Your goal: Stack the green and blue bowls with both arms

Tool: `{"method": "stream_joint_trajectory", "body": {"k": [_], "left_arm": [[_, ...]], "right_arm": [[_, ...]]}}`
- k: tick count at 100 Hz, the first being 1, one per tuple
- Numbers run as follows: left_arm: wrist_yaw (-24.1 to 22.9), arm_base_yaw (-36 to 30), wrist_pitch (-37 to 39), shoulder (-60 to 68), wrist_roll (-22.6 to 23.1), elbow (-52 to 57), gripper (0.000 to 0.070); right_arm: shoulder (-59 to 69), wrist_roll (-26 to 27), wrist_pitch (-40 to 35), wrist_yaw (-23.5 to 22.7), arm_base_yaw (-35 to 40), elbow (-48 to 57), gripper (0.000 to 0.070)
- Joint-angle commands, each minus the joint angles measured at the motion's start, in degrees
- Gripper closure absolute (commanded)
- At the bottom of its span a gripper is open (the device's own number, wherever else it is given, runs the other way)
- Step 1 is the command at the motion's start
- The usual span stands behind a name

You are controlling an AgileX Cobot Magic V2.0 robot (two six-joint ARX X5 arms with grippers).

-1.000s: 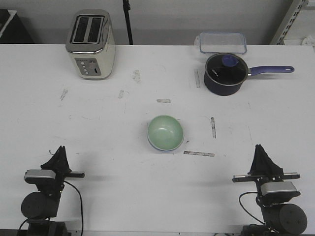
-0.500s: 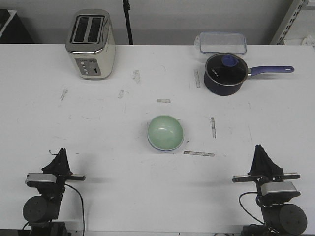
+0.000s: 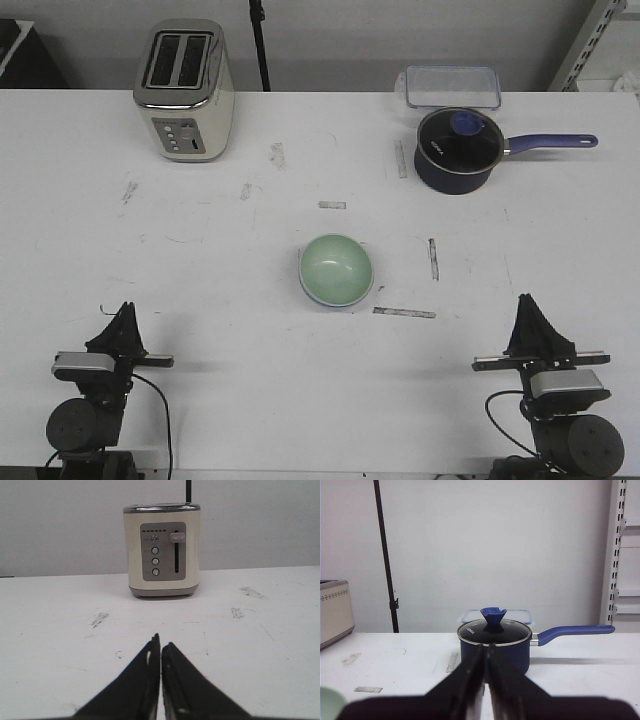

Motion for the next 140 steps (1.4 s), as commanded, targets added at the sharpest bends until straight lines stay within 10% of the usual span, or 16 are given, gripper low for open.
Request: {"method": "stream_joint_trajectory", "body": {"k": [1,140], "left_arm": [[0.17,0.04,0.68,-0.11,0.07,-1.27,0.0698],[0.17,0.04,0.57,-0.11,0.07,-1.27,0.0698]], "right_arm": [[-0.24,-0.02,0.61,0.04,0.04,0.24,0.0697],[-5.84,-2.75,3.45,3.48,0.09,-16.85,0.0697]]}}
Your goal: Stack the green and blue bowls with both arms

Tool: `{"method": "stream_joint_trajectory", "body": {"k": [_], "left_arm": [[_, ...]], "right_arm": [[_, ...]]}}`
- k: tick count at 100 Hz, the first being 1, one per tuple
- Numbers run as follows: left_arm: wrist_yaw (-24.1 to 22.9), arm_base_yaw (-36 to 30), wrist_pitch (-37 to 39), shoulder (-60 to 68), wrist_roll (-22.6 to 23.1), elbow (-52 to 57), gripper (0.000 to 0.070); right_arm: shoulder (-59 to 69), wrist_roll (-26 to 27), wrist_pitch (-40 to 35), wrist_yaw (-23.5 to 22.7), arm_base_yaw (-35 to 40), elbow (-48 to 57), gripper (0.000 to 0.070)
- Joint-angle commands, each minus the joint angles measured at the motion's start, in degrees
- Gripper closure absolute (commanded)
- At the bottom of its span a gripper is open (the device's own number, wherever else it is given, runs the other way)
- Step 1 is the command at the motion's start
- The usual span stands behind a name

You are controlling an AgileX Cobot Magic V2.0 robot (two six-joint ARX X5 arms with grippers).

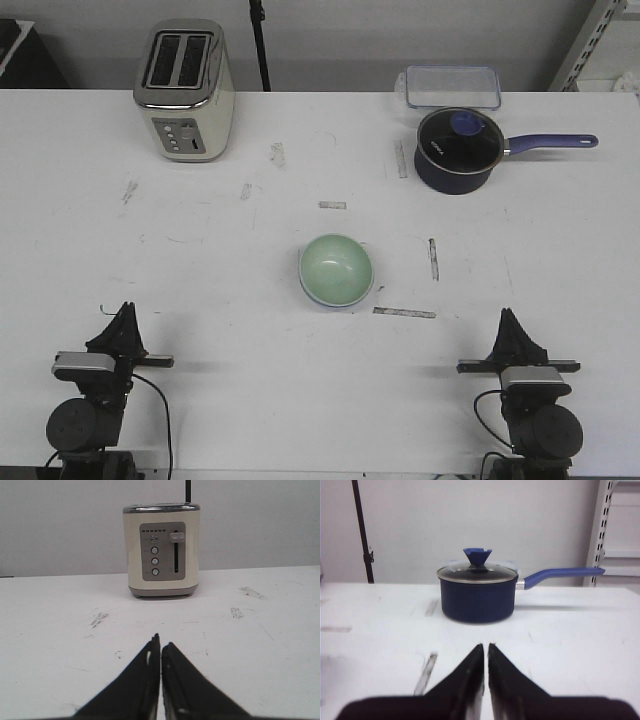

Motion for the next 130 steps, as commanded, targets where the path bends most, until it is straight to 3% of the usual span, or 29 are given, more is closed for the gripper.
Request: {"method": "stream_joint_trajectory", "body": {"k": [1,130], "left_arm": [[0.09,0.04,0.61,-0.11,0.07,-1.27,0.0698],[0.09,0.04,0.57,-0.11,0.07,-1.27,0.0698]], "right_arm": [[0.04,-0.17,0.24,-0.15,0.07,-0.15,0.0697],[0.04,-0.07,2.69,-1.42,0.07,-0.13,0.0697]]}}
